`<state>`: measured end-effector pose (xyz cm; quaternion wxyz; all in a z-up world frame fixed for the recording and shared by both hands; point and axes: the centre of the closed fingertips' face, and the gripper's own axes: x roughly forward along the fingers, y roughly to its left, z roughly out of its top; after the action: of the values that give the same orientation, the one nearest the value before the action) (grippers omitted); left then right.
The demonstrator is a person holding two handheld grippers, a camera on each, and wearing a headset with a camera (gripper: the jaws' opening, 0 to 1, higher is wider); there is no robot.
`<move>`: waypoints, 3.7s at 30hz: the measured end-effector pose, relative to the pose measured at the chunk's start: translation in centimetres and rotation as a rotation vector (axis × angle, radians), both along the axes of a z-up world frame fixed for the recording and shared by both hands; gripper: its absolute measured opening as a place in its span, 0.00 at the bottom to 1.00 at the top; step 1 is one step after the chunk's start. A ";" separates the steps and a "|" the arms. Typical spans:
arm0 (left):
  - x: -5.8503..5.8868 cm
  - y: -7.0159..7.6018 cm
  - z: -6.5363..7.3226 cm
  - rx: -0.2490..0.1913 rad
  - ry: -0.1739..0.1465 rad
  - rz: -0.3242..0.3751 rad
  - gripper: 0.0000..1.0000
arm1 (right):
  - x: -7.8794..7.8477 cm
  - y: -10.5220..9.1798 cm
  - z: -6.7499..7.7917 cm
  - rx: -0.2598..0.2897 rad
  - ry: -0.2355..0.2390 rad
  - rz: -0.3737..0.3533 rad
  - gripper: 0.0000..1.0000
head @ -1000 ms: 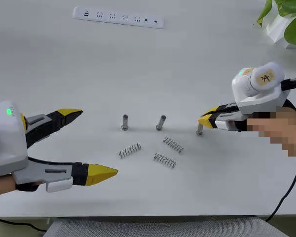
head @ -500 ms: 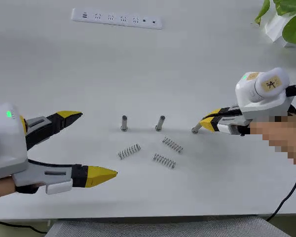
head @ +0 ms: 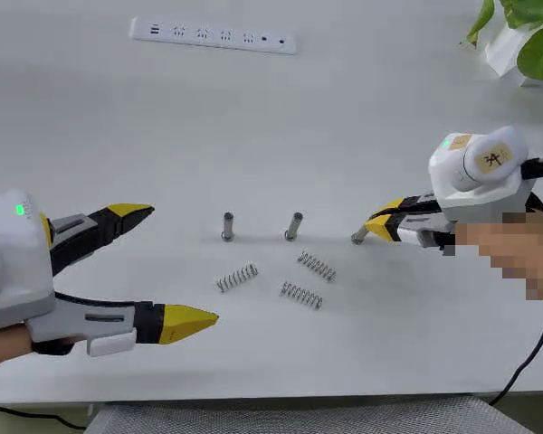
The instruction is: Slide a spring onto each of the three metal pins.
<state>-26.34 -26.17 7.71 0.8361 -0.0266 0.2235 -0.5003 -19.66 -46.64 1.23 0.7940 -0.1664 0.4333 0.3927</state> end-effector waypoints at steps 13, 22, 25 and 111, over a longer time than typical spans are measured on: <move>0.0 -0.2 0.1 -0.002 0.002 -0.001 0.93 | 0.2 0.2 0.0 0.008 -0.023 0.010 0.04; 0.1 -0.1 0.1 -0.003 0.001 -0.002 0.93 | 0.2 0.2 0.1 0.015 -0.016 0.007 0.05; 0.0 -0.2 0.1 -0.003 0.002 -0.001 0.93 | 0.2 0.2 0.2 0.018 -0.017 0.006 0.05; -0.4 -1.7 -5.8 0.468 0.035 -0.106 0.40 | -6.7 -2.8 5.4 0.254 -0.175 -0.040 0.64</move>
<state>-26.76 -27.87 1.88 0.7881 0.1710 0.3486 -0.4776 -26.34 -49.44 6.63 0.8509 -0.0895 0.3126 0.4126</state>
